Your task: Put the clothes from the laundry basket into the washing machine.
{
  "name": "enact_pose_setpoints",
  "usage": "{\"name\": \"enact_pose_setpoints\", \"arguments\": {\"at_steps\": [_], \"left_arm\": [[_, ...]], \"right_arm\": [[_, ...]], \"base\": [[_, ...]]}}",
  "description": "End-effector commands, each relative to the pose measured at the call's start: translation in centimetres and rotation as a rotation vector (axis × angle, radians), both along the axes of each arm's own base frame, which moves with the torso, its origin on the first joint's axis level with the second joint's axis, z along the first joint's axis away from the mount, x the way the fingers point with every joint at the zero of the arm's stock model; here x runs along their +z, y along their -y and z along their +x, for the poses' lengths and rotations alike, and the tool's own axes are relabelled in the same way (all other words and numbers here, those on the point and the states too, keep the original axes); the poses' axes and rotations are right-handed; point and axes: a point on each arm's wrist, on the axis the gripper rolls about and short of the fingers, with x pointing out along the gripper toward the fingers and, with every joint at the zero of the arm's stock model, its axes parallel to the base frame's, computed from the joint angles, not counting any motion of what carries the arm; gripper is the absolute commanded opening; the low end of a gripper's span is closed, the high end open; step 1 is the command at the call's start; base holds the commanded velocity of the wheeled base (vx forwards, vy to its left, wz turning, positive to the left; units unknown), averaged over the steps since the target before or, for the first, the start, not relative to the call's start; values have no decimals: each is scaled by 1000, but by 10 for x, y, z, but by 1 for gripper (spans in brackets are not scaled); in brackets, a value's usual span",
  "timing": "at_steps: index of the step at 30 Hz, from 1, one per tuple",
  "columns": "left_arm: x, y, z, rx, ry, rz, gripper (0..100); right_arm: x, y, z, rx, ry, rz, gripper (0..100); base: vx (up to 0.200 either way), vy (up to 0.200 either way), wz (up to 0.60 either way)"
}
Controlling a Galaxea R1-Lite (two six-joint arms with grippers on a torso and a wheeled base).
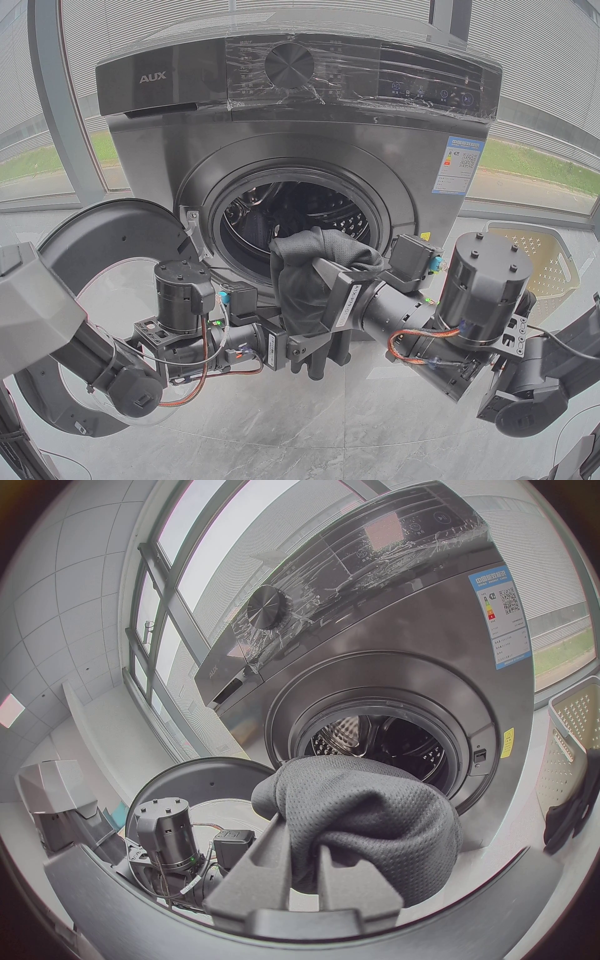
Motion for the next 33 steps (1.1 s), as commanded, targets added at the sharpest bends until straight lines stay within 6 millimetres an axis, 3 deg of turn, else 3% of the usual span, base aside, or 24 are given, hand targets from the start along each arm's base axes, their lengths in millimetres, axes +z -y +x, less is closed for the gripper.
{"name": "enact_pose_setpoints", "arguments": {"at_steps": [1,10,17,18,22,27,33], "left_arm": [[-2,2,5,15,17,-10,0],[4,3,-2,9,41,-40,0],[18,-7,-32,-24,64,-60,0],[20,-10,-40,-34,72,-67,0],[29,-13,-47,-36,104,-94,0],[58,-15,-48,-28,175,-188,0],[67,-14,-42,5,193,-218,0]], "right_arm": [[0,0,0,0,1,1,0],[-1,1,3,-10,1,-1,0],[-6,9,15,-40,-5,-22,0],[-6,11,17,-40,-5,-22,100],[-7,12,19,-46,-3,-19,100],[-27,21,18,-32,-51,-77,100],[-34,30,16,-31,-60,-88,100]], "base": [[0,0,0],[0,0,0],[0,0,0],[0,0,0],[0,0,0],[0,0,0],[0,0,0]]}}
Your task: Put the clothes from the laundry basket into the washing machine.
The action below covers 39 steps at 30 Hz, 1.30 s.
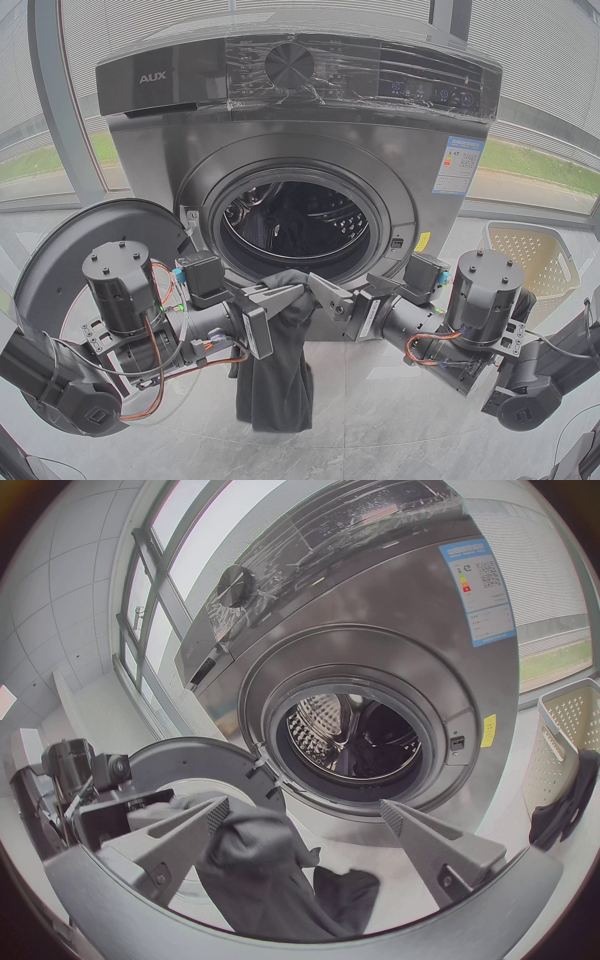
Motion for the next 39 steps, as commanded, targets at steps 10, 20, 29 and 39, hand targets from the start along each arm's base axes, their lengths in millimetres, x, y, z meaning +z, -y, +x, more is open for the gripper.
{"name": "enact_pose_setpoints", "arguments": {"at_steps": [10,20,29,39], "left_arm": [[19,1,6,81,66,-61,0],[24,2,3,74,102,-88,0],[24,1,3,69,116,-99,0],[23,1,1,63,117,-100,0]], "right_arm": [[-9,18,6,-52,-26,-30,100],[-35,35,-4,-23,-75,-123,100],[-44,38,-6,-8,-77,-134,100],[-41,24,9,1,-12,-98,100]], "base": [[0,0,0],[0,0,0],[0,0,0],[0,0,0]]}}
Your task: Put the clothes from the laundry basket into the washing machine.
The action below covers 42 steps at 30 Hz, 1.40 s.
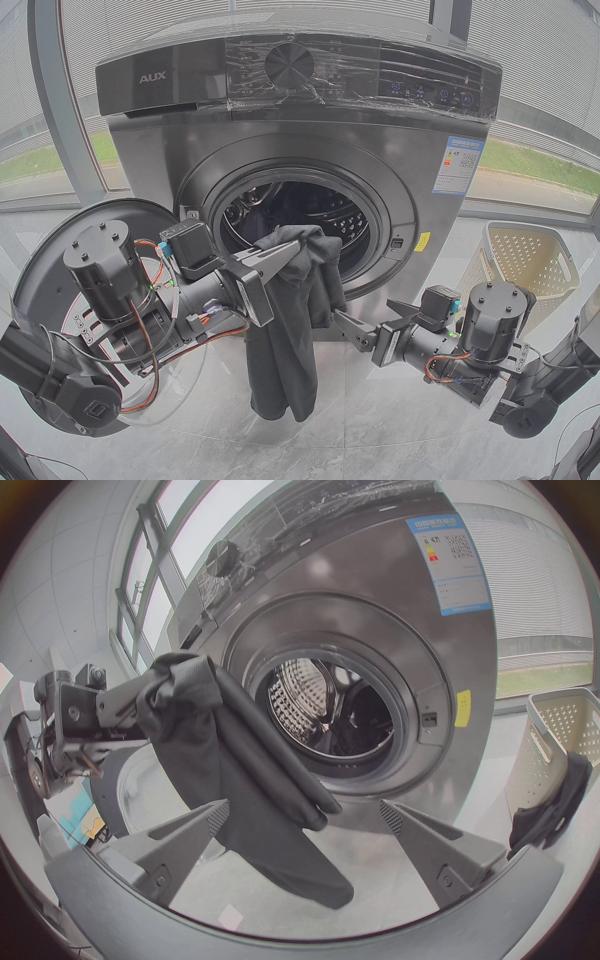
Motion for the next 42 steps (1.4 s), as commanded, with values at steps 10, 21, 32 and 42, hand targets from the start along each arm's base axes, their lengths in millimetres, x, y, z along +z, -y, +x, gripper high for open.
{"name": "enact_pose_setpoints", "arguments": {"at_steps": [10,21,32,42], "left_arm": [[-7,-3,-6,-5,-16,12,0],[-6,3,-13,-36,-10,8,0],[-9,2,-12,-33,-15,12,0],[-18,-1,-17,-39,-39,33,0]], "right_arm": [[4,-17,25,-17,49,42,100],[-6,-24,55,-65,73,27,100],[-13,-35,45,-21,55,12,100],[-1,-38,49,-12,140,64,0]], "base": [[0,0,0],[0,0,0],[0,0,0],[0,0,0]]}}
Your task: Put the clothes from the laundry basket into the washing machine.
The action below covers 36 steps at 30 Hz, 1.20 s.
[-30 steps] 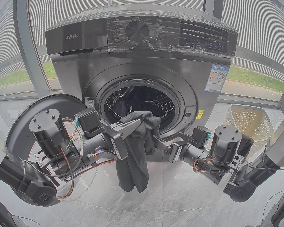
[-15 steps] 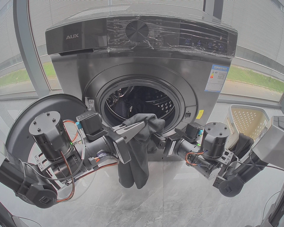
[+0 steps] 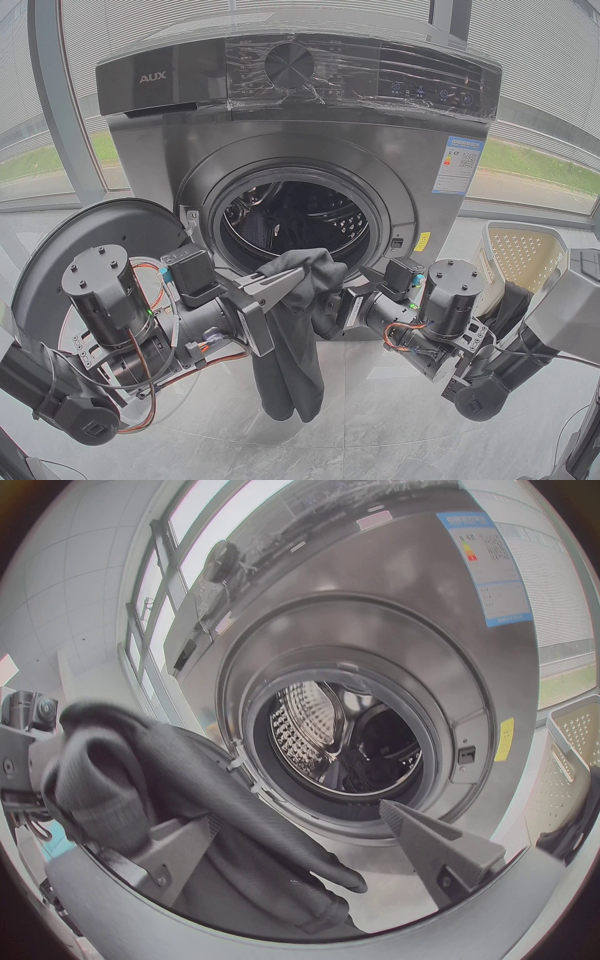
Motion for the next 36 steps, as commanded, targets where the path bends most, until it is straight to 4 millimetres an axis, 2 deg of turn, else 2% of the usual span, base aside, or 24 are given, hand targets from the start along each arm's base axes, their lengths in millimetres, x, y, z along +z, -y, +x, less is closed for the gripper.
{"name": "enact_pose_setpoints", "arguments": {"at_steps": [1,13,21,22,28,36], "left_arm": [[-5,-1,-2,0,-14,12,0],[-8,-3,2,16,-26,16,0],[-8,-4,2,5,-44,2,0],[-8,-3,2,4,-42,1,100],[-12,-13,16,73,-54,9,100],[-16,-16,17,83,-61,10,100]], "right_arm": [[-1,-2,-1,9,9,-1,0],[-1,-1,-5,27,25,5,0],[12,10,-17,26,43,18,0],[13,11,-17,26,43,18,0],[27,20,-25,12,62,36,0],[33,24,-29,9,78,38,0]], "base": [[0,0,0],[0,0,0],[0,0,0],[0,0,0],[0,0,0],[0,0,0]]}}
